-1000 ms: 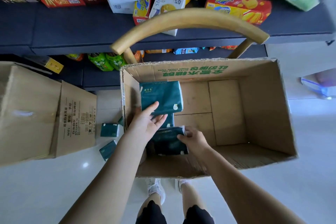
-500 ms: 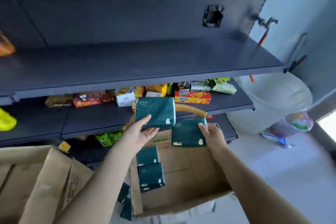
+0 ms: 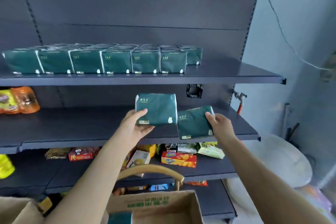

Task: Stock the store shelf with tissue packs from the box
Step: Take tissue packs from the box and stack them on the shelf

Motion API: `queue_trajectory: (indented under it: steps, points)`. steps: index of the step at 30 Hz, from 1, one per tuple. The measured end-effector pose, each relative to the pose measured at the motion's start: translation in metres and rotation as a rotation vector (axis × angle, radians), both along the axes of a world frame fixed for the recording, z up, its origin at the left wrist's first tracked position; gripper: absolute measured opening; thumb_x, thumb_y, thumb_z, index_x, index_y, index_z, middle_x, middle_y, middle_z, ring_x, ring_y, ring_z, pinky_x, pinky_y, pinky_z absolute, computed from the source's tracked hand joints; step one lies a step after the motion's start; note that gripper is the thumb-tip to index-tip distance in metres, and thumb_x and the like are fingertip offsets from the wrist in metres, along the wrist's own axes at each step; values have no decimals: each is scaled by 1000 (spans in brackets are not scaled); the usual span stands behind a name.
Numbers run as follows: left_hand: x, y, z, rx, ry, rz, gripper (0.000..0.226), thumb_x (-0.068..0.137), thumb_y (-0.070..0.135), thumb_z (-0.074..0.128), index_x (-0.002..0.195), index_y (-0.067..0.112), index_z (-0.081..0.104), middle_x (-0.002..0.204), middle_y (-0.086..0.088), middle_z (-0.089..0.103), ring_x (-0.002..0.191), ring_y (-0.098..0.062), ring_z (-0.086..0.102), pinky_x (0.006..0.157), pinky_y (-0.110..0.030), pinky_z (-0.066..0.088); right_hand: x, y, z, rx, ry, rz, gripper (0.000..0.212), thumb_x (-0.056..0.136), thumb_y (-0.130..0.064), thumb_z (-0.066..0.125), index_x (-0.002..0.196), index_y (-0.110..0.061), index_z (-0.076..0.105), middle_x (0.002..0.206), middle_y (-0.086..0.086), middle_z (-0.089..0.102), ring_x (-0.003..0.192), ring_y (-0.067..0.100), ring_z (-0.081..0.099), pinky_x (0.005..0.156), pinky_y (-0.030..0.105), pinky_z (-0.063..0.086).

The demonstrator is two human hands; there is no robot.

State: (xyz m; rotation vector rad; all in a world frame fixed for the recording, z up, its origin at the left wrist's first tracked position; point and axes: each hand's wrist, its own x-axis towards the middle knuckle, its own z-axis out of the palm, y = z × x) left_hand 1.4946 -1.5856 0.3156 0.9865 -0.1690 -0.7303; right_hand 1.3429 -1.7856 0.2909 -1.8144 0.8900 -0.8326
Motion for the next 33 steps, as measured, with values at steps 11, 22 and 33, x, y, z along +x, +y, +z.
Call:
queue_trajectory:
  steps: [11, 22, 33]
  points:
    - [-38, -72, 87, 52, -348, 68, 19, 84, 4, 64, 100, 5, 55, 109, -7, 68, 101, -22, 66, 86, -38, 52, -19, -122, 108, 19, -196, 102, 39, 90, -39, 57, 68, -10, 43, 59, 5, 37, 54, 18, 34, 58, 28, 34]
    - [8, -118, 141, 264, -668, 166, 30, 85, 8, 67, 105, 26, 55, 114, -5, 67, 106, -19, 64, 90, -33, 50, 28, -183, 153, 186, -254, 182, 31, 87, -38, 65, 79, -8, 59, 76, 9, 59, 65, 22, 55, 59, 32, 51]
    - [100, -160, 184, 264, -850, 117, 35, 83, 9, 69, 112, 23, 55, 113, -2, 64, 103, -15, 63, 79, -24, 49, 144, -247, 161, 40, -130, 51, 41, 79, -36, 73, 100, -2, 64, 90, 10, 68, 64, 19, 61, 52, 27, 49]
